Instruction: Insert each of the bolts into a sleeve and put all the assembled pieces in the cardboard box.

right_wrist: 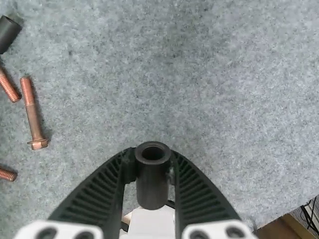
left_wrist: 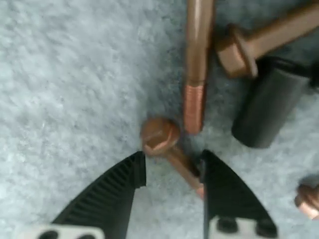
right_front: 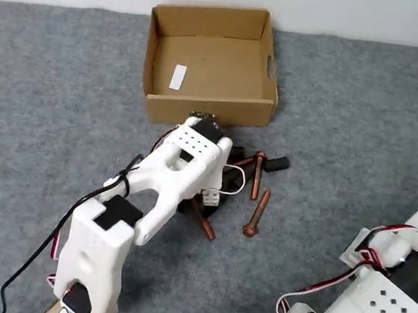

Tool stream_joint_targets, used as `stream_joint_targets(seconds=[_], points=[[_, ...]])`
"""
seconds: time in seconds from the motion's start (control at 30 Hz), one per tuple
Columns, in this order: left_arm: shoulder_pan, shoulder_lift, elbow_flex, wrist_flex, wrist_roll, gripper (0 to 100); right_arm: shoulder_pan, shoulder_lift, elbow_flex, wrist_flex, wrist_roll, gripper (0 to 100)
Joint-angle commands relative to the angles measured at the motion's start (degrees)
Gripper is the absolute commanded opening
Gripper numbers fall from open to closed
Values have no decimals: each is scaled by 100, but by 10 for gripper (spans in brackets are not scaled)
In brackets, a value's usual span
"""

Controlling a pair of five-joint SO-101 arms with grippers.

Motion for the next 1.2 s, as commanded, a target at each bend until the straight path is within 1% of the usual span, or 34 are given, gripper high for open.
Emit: stream_joint_targets(seconds=[0.0, 0.07, 0.13, 0.2, 0.4, 0.47, 0.57, 0.67, 0.77, 0.97, 1.1, 1.17], points=[[-167, 26, -215, -299, 35, 88, 75, -110, -44, 224, -18, 9], [-176, 44, -215, -334, 18, 0, 75, -110, -44, 224, -18, 9], [-123, 9, -189, -273, 26, 12, 75, -110, -44, 224, -18, 9], [-70, -35, -215, -70, 26, 3, 75, -110, -53, 224, -18, 9], [308, -580, -215, 844, 26, 4, 48, -110, -79, 224, -9, 9], [404, -941, -215, 1037, 18, 4, 48, -110, -79, 224, 167, 9], [475, -1679, -215, 1169, 18, 4, 66, -119, -97, 233, 642, 9], [519, -2690, -198, 1275, 18, 4, 75, -382, -281, 242, 1090, 9], [519, -3710, -92, 1284, 0, 4, 48, -901, -413, 233, 1275, 9], [448, -5407, 769, 1275, -9, 4, -426, -1991, -202, 198, 1248, 9], [132, -6541, 1323, 1284, -26, 4, -1165, -2440, -62, 180, 1213, 9], [-79, -7112, 1587, 1284, -281, 4, -1499, -2536, 44, 180, 932, 9]])
